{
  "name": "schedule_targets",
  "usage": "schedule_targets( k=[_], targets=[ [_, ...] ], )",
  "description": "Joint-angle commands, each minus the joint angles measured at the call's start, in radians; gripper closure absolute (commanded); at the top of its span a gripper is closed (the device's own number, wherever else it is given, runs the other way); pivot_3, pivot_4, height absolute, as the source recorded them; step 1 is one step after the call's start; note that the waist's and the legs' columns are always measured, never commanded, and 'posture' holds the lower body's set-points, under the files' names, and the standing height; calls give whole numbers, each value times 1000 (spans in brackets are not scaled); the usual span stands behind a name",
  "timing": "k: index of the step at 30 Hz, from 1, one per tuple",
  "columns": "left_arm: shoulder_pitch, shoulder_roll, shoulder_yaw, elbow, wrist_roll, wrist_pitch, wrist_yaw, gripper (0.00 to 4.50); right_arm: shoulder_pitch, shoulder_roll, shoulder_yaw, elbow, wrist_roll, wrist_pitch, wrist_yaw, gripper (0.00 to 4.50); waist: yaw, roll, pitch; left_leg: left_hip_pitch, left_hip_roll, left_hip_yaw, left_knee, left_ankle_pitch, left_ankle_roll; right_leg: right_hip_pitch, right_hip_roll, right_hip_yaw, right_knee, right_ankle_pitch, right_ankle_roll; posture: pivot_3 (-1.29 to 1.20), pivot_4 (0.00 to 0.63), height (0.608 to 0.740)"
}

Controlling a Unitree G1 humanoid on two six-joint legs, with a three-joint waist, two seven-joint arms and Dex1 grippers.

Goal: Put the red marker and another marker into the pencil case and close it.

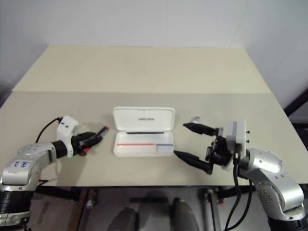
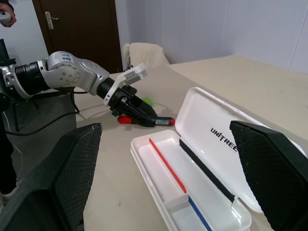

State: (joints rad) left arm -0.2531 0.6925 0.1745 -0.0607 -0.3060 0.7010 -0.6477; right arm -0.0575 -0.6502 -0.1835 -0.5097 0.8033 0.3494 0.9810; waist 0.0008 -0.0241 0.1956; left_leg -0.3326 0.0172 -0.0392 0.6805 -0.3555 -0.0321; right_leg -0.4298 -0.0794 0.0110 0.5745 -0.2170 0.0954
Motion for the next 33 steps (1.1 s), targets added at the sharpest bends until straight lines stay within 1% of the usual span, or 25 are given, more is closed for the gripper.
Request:
schedule_targets(
  k=[1, 5, 9, 11, 12, 14, 17, 21, 24, 26, 29, 33],
  targets=[
    [-22, 7, -21, 31, 20, -27, -5, 3903, -17, 11, 3, -31, 1, -15, -10, 0, 1, 0, 0, 0, 0, 0, 0, 0, 0, 0, 0, 0, 0, 0, 0, 0, 150, 740],
    [-96, 14, -8, 101, 63, -117, 31, 3916, -41, 20, 19, -23, -12, -17, -17, 0, 4, 0, 0, 0, 0, -2, 0, 1, -2, 0, -1, -2, 0, 0, 0, 0, 150, 740],
    [-203, 52, 30, 141, 89, -228, 45, 3916, -54, 26, 22, -18, -20, -14, -19, 0, 0, -1, 1, -1, 0, -4, 0, 2, -2, -1, 0, -3, 0, 0, 0, 0, 150, 740],
    [-260, 81, 38, 157, 93, -257, 39, 3916, -56, 27, 20, -16, -23, -14, -19, 0, -1, -1, 1, -2, 0, -4, 0, 2, -2, -2, 0, -3, 0, 4, 6, 0, 150, 740],
    [-278, 92, 37, 161, 95, -271, 33, 3916, -56, 27, 19, -15, -24, -14, -18, 0, -1, -1, 1, -2, 0, -4, 0, 1, -3, -2, 0, -3, 0, 8, 13, 0, 150, 740],
    [-337, 114, 32, 171, 91, -343, -4, 3916, -58, 29, 19, -14, -26, -14, -20, 0, -1, -1, 1, -2, 0, -3, -1, 1, -3, -2, 0, -3, 0, 8, 14, 0, 150, 740],
    [-446, 135, -3, 181, 77, -400, -88, 3916, -59, 35, 20, -9, -32, -18, -21, 0, -1, -1, 1, -3, 0, -3, -3, 1, -4, -3, 0, -4, 1, 9, 14, 0, 150, 740],
    [-562, 114, -101, 156, 40, -426, -273, 3916, -58, 47, 23, 5, -46, -32, -16, 0, 3, -1, 1, -5, 0, -3, -3, 0, -4, -3, 0, -4, -2, 8, 15, 0, 150, 740],
    [-596, 88, -191, 105, 8, -448, -432, 3916, -61, 56, 26, 8, -59, -38, -20, 0, 1, -1, 1, -6, 0, -2, -3, -2, -3, -3, 0, -4, -4, 8, 15, 0, 150, 740],
    [-613, 55, -249, 88, -1, -464, -507, 3916, -56, 59, 22, 3, -64, -41, -27, 0, 0, -1, 1, -7, 0, -1, -3, -2, -2, -3, 0, -4, -5, 8, 16, 0, 150, 740],
    [-643, -3, -334, 106, 48, -448, -529, 3916, -36, 62, 10, -15, -68, -46, -41, 0, 0, -1, 1, -7, 0, -1, -3, -3, -2, -3, 0, -4, -5, 8, 17, 0, 150, 740],
    [-633, -50, -420, 116, 124, -497, -537, 3916, 4, 66, -8, -56, -64, -48, -72, 0, -3, 0, 1, -6, 0, -1, -3, -3, -2, -3, 0, -3, -4, 8, 17, 0, 150, 740]
  ],
)
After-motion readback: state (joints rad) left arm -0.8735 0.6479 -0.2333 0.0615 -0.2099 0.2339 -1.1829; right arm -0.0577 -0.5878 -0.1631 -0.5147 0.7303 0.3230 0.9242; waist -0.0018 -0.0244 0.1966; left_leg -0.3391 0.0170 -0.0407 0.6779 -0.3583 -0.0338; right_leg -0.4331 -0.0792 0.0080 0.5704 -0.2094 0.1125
